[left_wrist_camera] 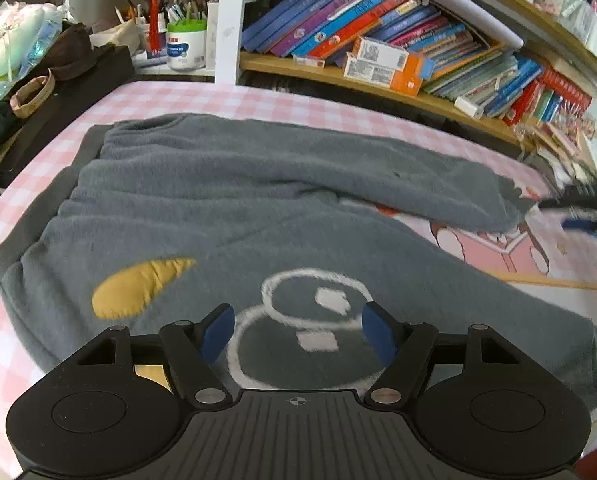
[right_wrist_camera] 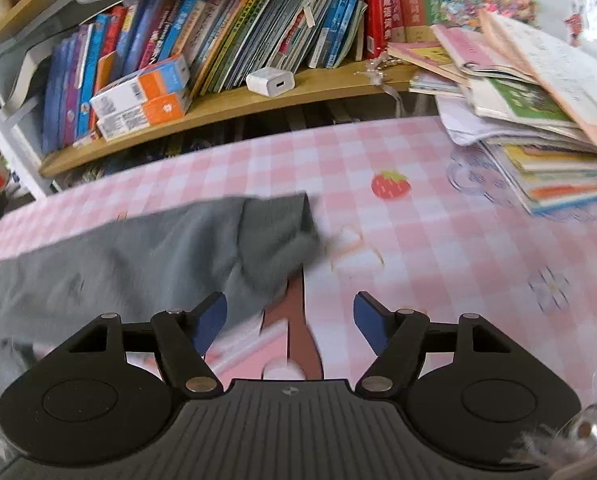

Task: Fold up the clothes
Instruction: 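Grasp the sleeve cuff with the right gripper and straighten the sleeve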

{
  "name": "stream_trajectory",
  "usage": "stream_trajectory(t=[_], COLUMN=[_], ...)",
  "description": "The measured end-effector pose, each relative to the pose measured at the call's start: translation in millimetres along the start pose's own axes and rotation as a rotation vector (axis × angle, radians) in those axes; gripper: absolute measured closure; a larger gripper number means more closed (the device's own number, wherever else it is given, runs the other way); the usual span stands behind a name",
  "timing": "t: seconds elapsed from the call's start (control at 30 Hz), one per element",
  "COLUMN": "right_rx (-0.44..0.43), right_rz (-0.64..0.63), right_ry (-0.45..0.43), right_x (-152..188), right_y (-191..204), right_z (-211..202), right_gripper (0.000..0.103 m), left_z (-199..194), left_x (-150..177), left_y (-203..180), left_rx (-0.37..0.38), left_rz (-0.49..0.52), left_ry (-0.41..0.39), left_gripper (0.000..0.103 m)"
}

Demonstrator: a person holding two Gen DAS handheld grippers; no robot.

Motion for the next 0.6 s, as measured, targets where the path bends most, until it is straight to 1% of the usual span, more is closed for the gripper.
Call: stream_trajectory(t=[0.1, 0.2, 0.33, 0.37, 0.5, 0.57, 0.6], right_rx=[-0.013, -0.014, 0.003, 0.009, 0.034, 0.057, 0.069], right_rz=[-0.017, -0.047, -0.091, -0.102, -0.150, -0.184, -0.205], right_ry=[0.014, 0.033, 0.051, 0.051, 0.045, 0.040, 0.038], right_x=[-18.4, -30.7, -36.6, -36.3, -34.8, -33.6, -33.0], right_y=[1.7, 8.7, 19.4, 21.9, 28.3, 31.5, 33.1], right_z=[19.8, 38.6, 56.8, 59.4, 66.3, 68.2, 68.9], right_gripper=[0.034, 0.034, 0.034, 0.032, 0.033, 0.040, 0.047], left_z=[-2.9, -5.4, -9.9, -11.1, -13.7, -14.5, -14.7], left_x=[9.1, 14.0, 17.7, 18.9, 21.1, 20.7, 20.3], left_y=[-9.9, -16.0, -22.8, -24.0, -25.4, -26.4, -27.0], left_rx=[-0.035, -0.055, -0.081, -0.088, -0.109, -0.115, -0.117], left_rz=[0.007, -0.007, -0.008, -0.006, -0.011, -0.013, -0.013], left_ry=[0.021, 0.030, 0.027, 0.027, 0.030, 0.029, 0.028], left_gripper=[0.031, 0.031, 0.031, 0.031, 0.031, 0.031, 0.031])
Point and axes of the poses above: each gripper's, at about its wrist camera, not at the fingertips, and z roughly the way its jaws point, y to its left, x to its underside, the point moved 2 cm from there along z, roughly the way its jaws point, and after that the axes turned 10 degrees about y, right-handed, at the moved point
